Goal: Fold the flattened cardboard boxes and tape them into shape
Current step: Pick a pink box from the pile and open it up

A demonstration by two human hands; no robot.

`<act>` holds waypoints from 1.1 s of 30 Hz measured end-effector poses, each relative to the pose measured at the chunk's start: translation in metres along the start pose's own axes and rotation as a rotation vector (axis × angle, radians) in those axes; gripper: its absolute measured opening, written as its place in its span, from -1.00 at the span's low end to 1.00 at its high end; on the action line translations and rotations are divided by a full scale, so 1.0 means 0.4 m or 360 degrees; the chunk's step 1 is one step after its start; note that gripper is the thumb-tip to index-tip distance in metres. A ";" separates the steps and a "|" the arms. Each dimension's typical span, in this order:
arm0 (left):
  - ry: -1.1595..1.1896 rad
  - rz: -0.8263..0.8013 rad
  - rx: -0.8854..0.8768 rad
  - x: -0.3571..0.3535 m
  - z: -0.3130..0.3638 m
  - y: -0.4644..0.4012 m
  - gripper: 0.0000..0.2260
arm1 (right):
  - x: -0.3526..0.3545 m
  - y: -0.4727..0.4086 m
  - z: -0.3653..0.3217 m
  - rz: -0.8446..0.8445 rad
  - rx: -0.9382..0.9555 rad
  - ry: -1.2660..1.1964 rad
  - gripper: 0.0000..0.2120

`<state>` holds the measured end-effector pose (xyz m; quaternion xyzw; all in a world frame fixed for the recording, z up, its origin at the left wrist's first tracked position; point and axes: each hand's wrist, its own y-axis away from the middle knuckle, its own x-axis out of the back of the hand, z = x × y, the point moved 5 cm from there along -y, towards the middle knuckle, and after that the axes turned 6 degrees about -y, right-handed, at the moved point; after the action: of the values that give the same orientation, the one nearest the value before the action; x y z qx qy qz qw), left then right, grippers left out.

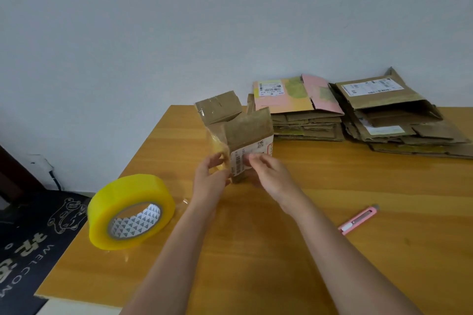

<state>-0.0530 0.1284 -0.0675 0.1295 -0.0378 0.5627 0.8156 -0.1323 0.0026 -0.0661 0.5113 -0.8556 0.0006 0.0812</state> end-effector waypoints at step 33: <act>-0.0121 -0.0004 -0.0020 -0.096 0.070 -0.154 -0.49 | 0.238 -0.224 -0.065 0.0523 0.0074 -0.0197 -0.28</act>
<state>-0.0074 0.0660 -0.0587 0.1457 -0.0724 0.5561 0.8151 -0.0945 -0.1210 -0.0343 0.3653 -0.9308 0.0023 0.0153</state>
